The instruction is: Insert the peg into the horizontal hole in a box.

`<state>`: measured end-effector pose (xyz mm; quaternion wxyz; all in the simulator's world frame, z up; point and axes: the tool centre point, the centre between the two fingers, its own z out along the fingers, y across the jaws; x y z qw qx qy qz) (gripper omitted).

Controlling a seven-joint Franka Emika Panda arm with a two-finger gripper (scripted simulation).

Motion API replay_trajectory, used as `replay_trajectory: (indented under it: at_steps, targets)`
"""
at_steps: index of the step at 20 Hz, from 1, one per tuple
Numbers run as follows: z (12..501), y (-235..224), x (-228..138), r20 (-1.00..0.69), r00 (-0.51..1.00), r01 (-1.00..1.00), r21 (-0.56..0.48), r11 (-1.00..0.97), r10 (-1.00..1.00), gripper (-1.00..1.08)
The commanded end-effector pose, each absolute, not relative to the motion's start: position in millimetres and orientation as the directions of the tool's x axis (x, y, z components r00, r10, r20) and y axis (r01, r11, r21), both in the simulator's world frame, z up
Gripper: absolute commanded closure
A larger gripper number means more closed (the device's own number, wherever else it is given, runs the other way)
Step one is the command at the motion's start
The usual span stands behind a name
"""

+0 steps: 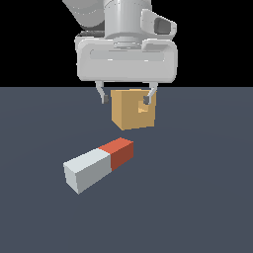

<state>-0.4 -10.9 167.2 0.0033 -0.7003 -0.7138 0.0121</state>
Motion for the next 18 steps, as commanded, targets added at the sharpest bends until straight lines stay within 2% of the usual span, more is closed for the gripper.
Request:
replay_trajectory:
  at_steps: [1, 9, 18]
  targets:
    - [167, -11, 0, -0.012, -0.019, 1.000, -0.022, 0.019, 1.000, -0.92]
    - [160, -18, -6, -0.012, 0.041, 0.999, -0.020, -0.041, 0.999, -0.92]
    - [133, -41, -28, -0.010, 0.247, 0.969, -0.012, -0.247, 0.969, -0.92]
